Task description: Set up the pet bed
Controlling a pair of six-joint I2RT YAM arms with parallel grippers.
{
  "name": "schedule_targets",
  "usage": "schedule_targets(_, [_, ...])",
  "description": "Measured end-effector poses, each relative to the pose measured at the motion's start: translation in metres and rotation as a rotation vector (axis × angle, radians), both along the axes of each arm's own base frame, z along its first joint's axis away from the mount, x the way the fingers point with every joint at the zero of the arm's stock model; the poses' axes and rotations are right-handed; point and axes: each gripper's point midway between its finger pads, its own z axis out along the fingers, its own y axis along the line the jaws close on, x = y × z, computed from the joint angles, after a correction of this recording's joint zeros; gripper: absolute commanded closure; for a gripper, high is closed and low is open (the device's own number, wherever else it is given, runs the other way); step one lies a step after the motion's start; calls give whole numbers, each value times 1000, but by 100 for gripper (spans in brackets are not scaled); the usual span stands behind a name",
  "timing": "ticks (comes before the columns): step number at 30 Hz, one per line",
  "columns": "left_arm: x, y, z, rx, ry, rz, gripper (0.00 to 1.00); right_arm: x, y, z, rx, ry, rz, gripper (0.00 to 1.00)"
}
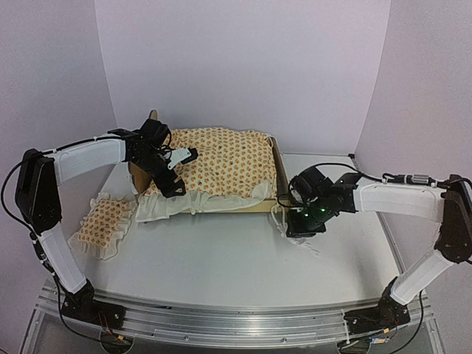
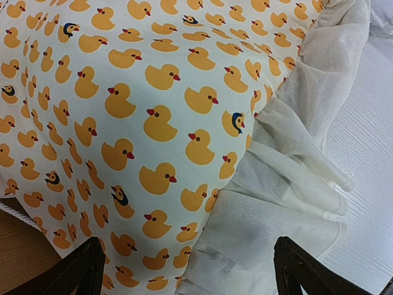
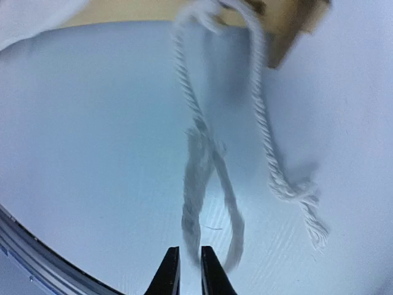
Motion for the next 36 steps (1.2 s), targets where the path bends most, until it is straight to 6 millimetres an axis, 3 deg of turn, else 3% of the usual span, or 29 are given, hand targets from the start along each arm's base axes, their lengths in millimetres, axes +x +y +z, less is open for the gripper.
schedule_targets(3, [0,0,-1,1,1,0,3,3,-38,-22,-62,37,-179,42])
schedule_targets(5, [0,0,-1,2,1,0,2,8,-61,-23,-75,32,-302,33])
schedule_targets(8, [-1,1,-1,4,5,-2,2,20,-87,-5,-72,-31,-423,32])
schedule_targets(10, [-2,1,-2,9,12,-3,2,30,-88,18,-53,-92,-435,33])
schedule_targets(12, [-3,2,-3,12,17,-3,2,45,-76,44,-24,-147,-408,33])
schedule_targets(15, [-3,2,-3,13,16,-1,2,82,-37,91,50,-242,-343,31])
schedule_targets(19, [-3,3,-3,19,13,4,2,129,14,119,145,-312,-297,30])
schedule_targets(23, [-5,6,-10,32,24,8,2,153,39,89,141,-272,-293,34])
schedule_targets(25, [-10,9,-18,43,43,9,2,161,51,67,125,-235,-285,42])
schedule_targets(29, [-13,11,-24,51,60,9,2,173,68,31,104,-180,-271,95])
schedule_targets(30, [-13,11,-24,51,59,9,2,173,70,25,99,-173,-269,100])
schedule_targets(33, [-14,11,-24,49,62,8,2,171,69,20,87,-162,-271,100])
schedule_targets(36, [-14,7,-14,36,66,-1,3,169,63,30,86,-188,-284,100])
